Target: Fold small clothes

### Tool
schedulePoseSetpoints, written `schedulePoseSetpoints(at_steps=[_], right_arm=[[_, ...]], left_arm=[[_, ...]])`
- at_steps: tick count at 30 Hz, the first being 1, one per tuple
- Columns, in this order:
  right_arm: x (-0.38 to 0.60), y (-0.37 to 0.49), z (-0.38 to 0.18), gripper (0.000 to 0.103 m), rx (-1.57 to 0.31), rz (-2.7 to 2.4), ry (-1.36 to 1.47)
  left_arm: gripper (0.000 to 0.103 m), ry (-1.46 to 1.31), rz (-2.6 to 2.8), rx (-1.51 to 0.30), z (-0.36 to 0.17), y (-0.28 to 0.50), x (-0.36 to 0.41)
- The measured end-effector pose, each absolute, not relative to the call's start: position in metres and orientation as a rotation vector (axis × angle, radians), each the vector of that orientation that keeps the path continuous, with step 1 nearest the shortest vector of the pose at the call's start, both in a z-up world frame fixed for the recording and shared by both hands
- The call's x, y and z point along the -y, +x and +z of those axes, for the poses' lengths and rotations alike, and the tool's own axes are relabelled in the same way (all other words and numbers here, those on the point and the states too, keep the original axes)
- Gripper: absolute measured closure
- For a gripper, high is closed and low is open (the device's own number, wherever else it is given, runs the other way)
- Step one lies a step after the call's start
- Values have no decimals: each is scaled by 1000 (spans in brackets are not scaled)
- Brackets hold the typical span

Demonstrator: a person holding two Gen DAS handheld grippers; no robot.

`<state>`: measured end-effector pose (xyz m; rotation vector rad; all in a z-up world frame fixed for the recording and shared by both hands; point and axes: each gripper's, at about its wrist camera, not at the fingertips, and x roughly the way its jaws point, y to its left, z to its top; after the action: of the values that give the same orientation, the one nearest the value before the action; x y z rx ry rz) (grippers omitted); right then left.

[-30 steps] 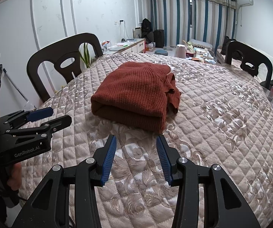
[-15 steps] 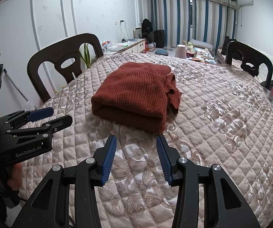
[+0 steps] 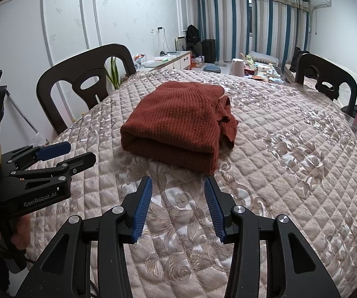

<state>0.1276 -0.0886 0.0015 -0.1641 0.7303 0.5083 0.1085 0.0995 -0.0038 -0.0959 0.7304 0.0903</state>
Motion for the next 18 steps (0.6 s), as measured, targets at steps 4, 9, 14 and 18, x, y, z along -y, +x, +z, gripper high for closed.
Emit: schedulePoseSetpoints(at_steps=[4,9,14,18], right_arm=[[88,127,2,58,-730,510,-164],[87,126,2,58,-728,516,-167],[87,125,1,58,-727,516,-167],[87,125,1,58,-728,517,-167]], left_arm=[[39,-90,98,-726,-3,108,-99],[39,-87,98,-725,-2,107,-98],[39,-87,99,-724,-2,107,-98],[39,-88,98,-724,-2,107,-98]])
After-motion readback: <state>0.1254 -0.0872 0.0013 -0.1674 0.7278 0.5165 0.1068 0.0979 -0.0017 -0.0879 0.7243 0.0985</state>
